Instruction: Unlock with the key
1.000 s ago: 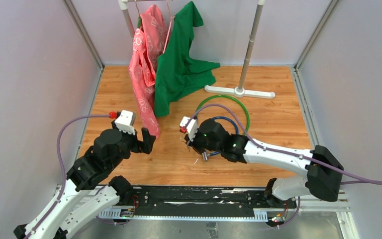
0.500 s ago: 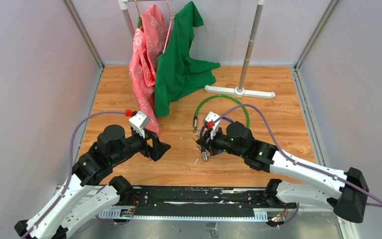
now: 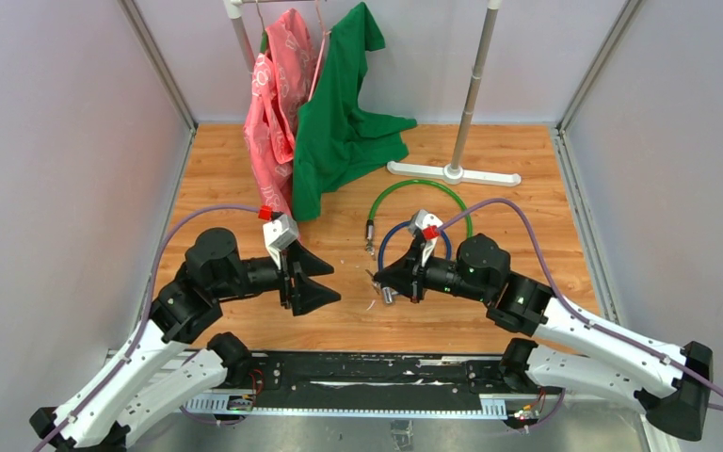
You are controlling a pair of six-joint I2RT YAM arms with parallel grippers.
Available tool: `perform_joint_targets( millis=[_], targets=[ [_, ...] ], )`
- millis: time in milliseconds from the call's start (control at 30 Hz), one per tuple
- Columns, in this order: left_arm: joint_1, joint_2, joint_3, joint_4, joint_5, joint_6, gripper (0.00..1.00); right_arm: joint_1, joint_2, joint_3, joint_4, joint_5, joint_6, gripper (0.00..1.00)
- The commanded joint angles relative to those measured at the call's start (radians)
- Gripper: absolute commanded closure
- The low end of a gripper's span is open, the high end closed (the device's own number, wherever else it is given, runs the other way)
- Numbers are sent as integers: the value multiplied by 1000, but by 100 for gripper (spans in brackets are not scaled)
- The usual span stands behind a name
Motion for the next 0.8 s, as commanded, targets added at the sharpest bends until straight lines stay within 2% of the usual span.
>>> perform_joint_targets(
  millis=[0,300,433,767],
  targets=[
    [3,26,6,98,166,-13,33,-12,-33,-2,71,-146,91,100],
    [-21,63,10,216,277,-78,46,-12,-39,1,198,-259,185,100],
    [-64,80,21,217,276,-67,50,-12,-22,11,214,-271,203,100],
    [-110,119,24,239,249,-56,54,-12,-10,2,271,-326,249,100]
  ],
)
